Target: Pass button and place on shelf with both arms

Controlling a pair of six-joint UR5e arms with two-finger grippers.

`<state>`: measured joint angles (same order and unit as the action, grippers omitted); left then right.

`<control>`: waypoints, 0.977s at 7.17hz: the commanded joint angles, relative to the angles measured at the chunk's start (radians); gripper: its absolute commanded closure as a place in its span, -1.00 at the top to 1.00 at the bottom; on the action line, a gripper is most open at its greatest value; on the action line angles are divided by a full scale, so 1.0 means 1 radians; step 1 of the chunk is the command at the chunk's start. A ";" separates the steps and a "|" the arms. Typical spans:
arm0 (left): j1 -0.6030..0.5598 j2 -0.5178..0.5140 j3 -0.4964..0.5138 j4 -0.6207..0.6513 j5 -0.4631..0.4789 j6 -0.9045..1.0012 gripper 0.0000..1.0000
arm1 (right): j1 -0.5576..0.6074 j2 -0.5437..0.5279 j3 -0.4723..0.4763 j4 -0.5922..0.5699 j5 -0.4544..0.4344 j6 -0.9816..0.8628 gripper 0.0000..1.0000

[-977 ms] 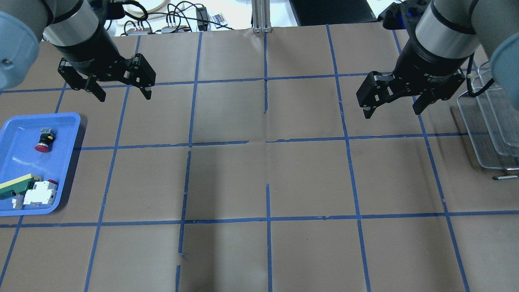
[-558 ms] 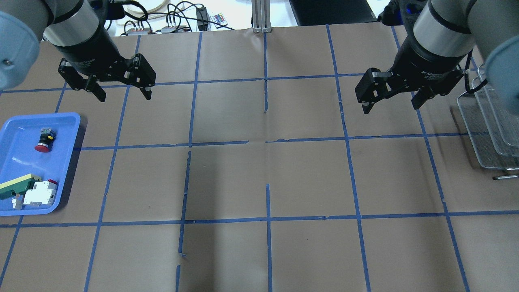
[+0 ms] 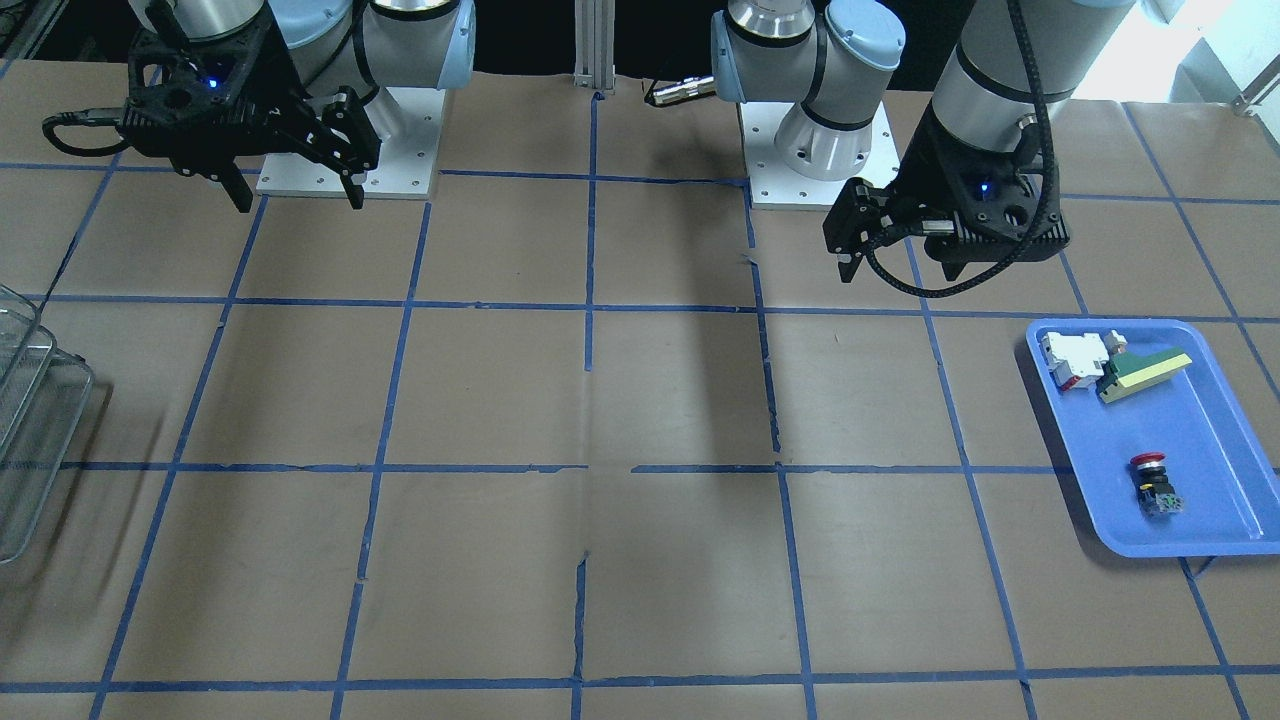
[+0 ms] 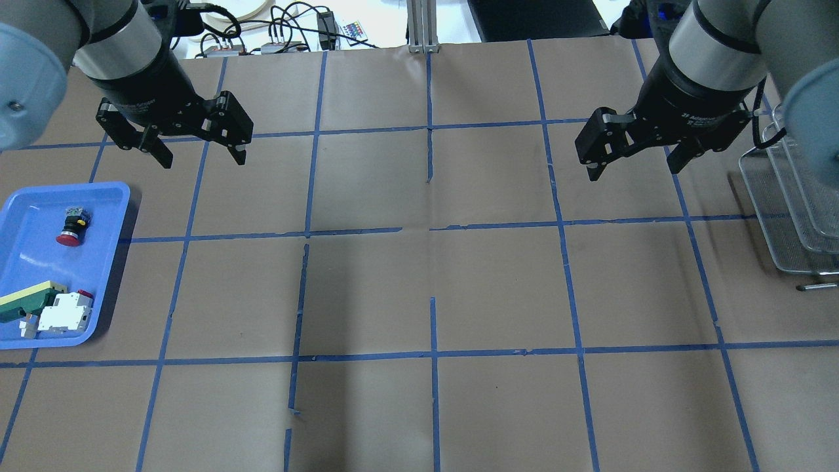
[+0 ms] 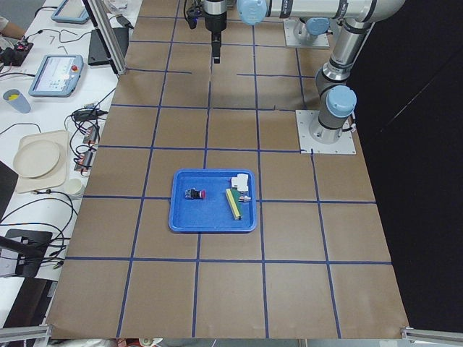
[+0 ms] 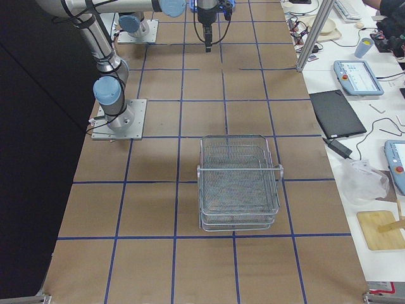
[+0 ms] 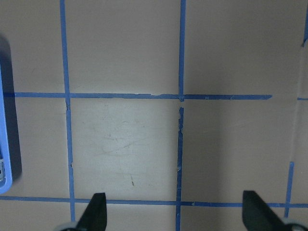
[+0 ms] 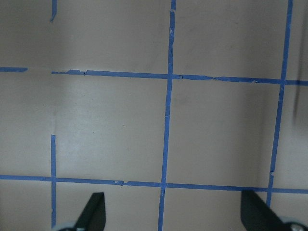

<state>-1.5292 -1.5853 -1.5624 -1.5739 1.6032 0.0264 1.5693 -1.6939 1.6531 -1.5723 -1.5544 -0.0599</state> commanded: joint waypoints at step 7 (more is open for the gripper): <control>0.412 -0.224 -0.070 0.406 -0.002 0.398 0.99 | -0.008 -0.003 0.030 -0.003 -0.001 -0.015 1.00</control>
<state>-1.1996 -1.7449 -1.6191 -1.2644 1.6012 0.3434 1.5632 -1.6975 1.6830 -1.5744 -1.5546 -0.0747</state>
